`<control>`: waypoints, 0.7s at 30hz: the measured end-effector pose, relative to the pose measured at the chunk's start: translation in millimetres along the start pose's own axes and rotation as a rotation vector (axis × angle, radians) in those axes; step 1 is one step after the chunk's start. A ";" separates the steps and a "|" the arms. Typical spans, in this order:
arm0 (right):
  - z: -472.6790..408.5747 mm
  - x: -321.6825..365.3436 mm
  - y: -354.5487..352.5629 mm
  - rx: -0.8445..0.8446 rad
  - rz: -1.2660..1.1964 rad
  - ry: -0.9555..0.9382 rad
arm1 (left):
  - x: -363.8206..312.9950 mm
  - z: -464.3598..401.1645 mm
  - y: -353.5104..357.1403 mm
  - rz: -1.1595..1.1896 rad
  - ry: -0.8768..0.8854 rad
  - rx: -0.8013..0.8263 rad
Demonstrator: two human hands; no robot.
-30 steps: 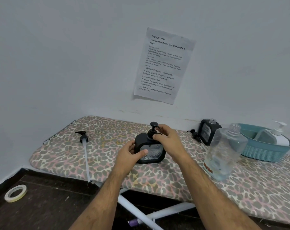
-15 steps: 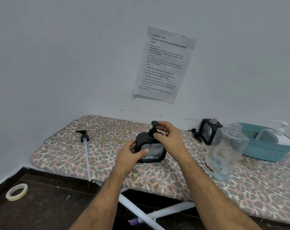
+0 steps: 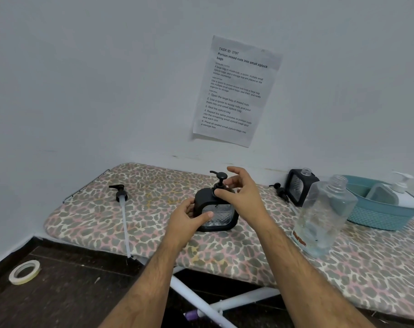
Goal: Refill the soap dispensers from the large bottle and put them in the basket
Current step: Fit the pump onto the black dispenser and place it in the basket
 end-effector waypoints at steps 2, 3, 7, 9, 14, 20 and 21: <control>-0.2 -1.3 -0.2 0.000 -0.003 -0.004 | -0.2 0.2 0.1 -0.004 0.009 0.003; -0.2 -1.4 0.1 0.012 -0.012 -0.001 | -0.7 0.4 0.2 -0.003 0.014 0.005; 1.0 -0.3 0.8 0.008 -0.012 -0.010 | -1.4 0.1 0.0 -0.002 0.016 0.004; 1.6 0.7 0.5 -0.011 0.006 -0.016 | -1.0 0.1 -0.2 0.001 0.014 0.005; -0.4 -2.8 1.7 0.076 -0.040 0.042 | -2.2 0.5 0.4 -0.009 0.015 0.002; -3.8 -7.5 0.0 -0.014 -0.046 0.050 | -2.4 1.1 0.3 -0.010 0.011 0.007; -4.2 -8.1 0.1 -0.002 -0.047 0.054 | -1.9 0.8 0.1 -0.013 0.008 0.007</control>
Point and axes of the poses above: each hand's wrist, its own z-axis away from the middle knuckle, its own y-axis out of the palm, x = y × z, the point moved 3 cm from there along -z, towards the middle knuckle, and after that the axes turned 10 degrees about y, right-handed, at the moved point
